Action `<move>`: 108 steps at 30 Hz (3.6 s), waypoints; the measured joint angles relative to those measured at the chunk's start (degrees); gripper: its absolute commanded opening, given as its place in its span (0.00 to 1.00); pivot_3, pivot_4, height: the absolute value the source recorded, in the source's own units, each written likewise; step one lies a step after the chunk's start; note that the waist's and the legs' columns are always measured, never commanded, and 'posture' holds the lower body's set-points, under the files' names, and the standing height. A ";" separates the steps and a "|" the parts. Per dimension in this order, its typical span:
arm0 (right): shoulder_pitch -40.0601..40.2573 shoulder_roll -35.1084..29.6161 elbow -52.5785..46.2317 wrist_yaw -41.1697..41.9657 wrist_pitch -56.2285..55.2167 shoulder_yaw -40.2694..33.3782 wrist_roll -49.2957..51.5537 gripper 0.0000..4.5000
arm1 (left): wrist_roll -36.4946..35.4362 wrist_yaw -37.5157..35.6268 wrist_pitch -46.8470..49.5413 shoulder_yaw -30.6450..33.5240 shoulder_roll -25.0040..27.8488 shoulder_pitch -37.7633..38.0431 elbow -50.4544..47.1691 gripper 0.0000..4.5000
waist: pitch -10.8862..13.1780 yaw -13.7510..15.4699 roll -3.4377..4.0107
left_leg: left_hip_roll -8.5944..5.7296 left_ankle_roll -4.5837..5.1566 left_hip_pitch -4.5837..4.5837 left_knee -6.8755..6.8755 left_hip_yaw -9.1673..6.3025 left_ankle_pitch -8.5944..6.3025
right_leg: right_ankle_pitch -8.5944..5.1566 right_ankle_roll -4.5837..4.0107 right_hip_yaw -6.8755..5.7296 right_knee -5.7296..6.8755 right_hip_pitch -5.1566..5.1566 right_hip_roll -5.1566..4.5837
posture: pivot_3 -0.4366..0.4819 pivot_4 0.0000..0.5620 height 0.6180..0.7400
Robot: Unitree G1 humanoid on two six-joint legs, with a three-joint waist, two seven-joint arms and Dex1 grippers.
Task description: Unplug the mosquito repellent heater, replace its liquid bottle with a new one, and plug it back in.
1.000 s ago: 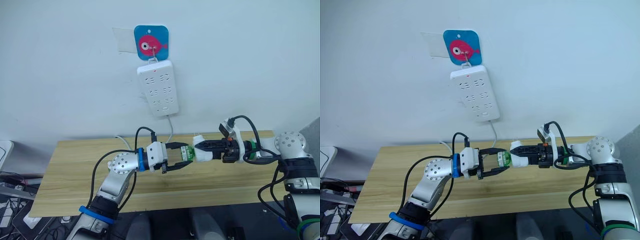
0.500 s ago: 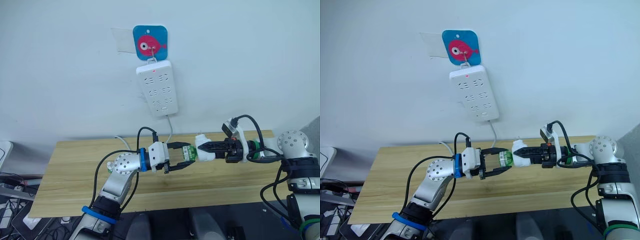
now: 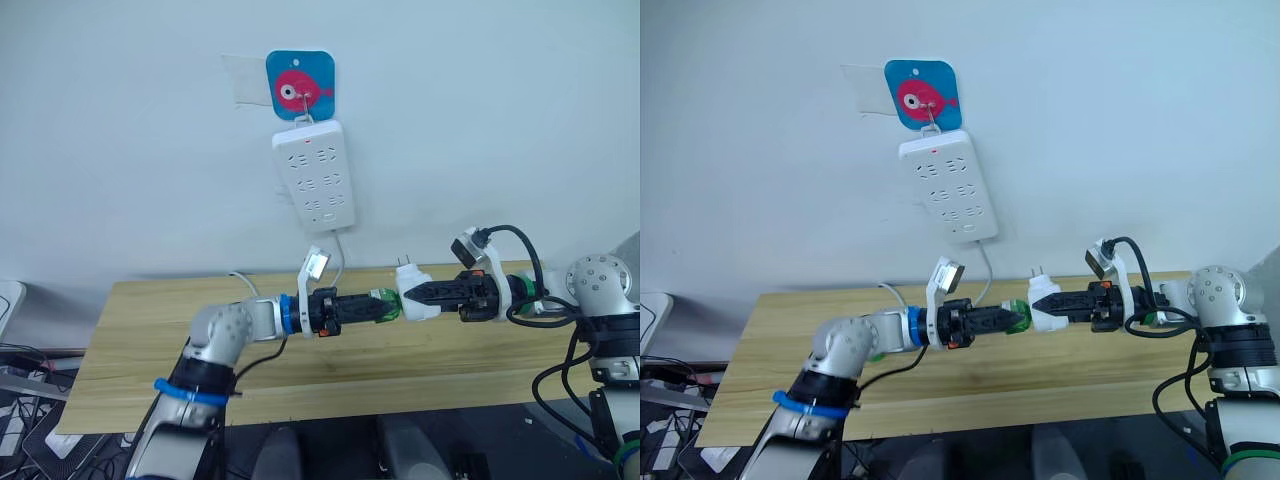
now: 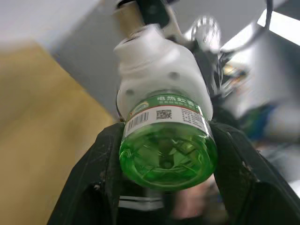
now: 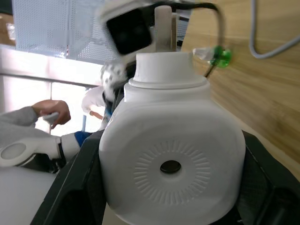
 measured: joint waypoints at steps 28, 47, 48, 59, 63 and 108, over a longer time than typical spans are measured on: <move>-6.11 0.07 10.79 4.32 1.32 0.11 -7.65 0.66 | 51.35 -8.60 -82.94 -7.36 13.77 12.74 -16.42 1.00 | 0.99 2.13 -0.09 | -0.15 -0.15 0.01 -0.08 0.33 0.07 | 0.18 -0.28 0.23 -0.23 -0.02 -0.46 | 0.41 0.39 1.00; -8.19 -1.10 11.90 -1.65 2.82 0.63 2.65 0.66 | 112.23 40.49 -143.98 -5.65 5.92 -3.73 12.87 1.00 | 1.00 3.10 -0.09 | -0.08 -0.07 -0.90 0.27 0.26 0.06 | 0.32 -0.03 0.06 0.05 -0.72 -0.76 | 0.37 0.38 1.00; -8.18 -1.18 11.90 -1.91 2.82 0.70 2.73 0.66 | 112.92 41.40 -143.96 -5.95 6.07 -3.88 13.11 1.00 | 1.00 3.09 -0.09 | -0.07 -0.07 -0.90 0.27 0.26 0.06 | 0.32 -0.03 0.05 0.05 -0.72 -0.75 | 0.37 0.38 1.00; -7.61 -1.38 11.80 -6.42 2.82 0.99 7.94 0.66 | 118.34 53.17 -142.46 -11.46 8.81 -6.32 13.88 1.00 | 1.00 3.20 -0.09 | -0.06 -0.07 -0.93 0.30 0.25 0.06 | 0.33 -0.03 0.04 0.06 -0.71 -0.75 | 0.37 0.38 1.00; -7.61 -1.38 11.80 -7.19 2.82 0.99 8.76 0.66 | 118.66 55.36 -141.97 -13.46 9.69 -6.76 13.85 0.88 | 1.00 3.19 -0.09 | -0.05 -0.07 -0.92 0.30 0.24 0.06 | 0.33 -0.03 0.04 0.08 -0.71 -0.73 | 0.37 0.38 1.00; -3.16 -4.16 3.03 0.32 2.24 1.38 4.21 0.66 | -43.43 30.03 -2.14 -9.27 5.70 -1.77 8.15 0.50 | 1.25 0.20 -0.09 | -0.01 -0.05 -0.73 0.82 -0.42 0.08 | 0.20 -0.17 0.08 0.88 -0.74 0.03 | 0.33 0.39 1.00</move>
